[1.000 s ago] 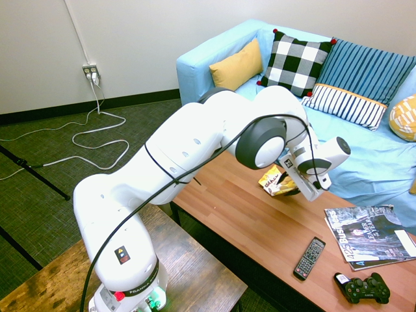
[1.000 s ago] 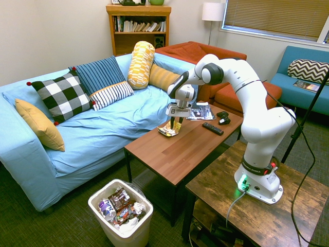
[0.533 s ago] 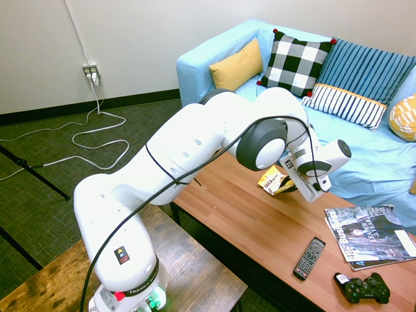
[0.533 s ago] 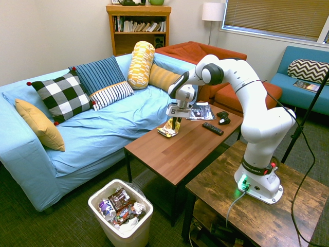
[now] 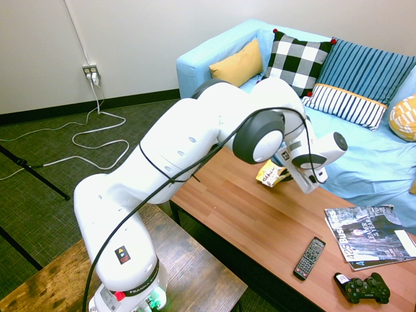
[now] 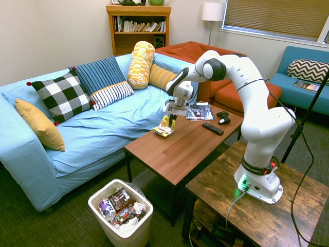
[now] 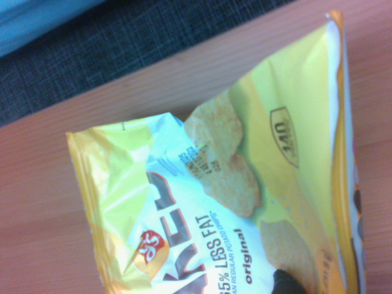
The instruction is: Throw the chip bag in the trash bin
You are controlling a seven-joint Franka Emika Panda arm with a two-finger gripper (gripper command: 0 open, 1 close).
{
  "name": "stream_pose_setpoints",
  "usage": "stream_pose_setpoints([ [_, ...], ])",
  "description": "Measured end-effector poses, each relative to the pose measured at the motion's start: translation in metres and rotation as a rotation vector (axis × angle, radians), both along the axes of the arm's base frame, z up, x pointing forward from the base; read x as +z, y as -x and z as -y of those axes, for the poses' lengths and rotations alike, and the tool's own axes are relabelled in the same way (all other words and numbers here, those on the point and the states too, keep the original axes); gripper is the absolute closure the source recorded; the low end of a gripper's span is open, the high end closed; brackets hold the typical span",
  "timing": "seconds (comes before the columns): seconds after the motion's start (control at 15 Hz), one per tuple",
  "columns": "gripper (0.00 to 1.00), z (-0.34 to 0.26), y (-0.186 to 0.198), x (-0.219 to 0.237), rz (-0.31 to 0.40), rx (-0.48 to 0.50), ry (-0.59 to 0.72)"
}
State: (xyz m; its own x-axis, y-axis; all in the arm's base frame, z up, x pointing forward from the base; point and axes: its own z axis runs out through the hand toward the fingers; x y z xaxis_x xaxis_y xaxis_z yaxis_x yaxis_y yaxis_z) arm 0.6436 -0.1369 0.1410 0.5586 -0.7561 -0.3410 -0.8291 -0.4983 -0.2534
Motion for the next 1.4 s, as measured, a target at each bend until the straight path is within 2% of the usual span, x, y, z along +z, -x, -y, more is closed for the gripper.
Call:
stream_pose_setpoints([
  [0.13,1.0,-0.043,0.002,0.044,0.058,0.029,-0.011],
  [0.33,1.0,-0.142,0.017,0.11,0.141,0.087,0.022],
  [0.6,1.0,-0.304,0.075,0.152,0.181,0.152,0.148],
  [0.87,1.0,-0.422,0.12,0.131,0.165,0.204,0.281],
  [1.4,1.0,-0.558,0.153,0.016,0.133,0.288,0.483],
])
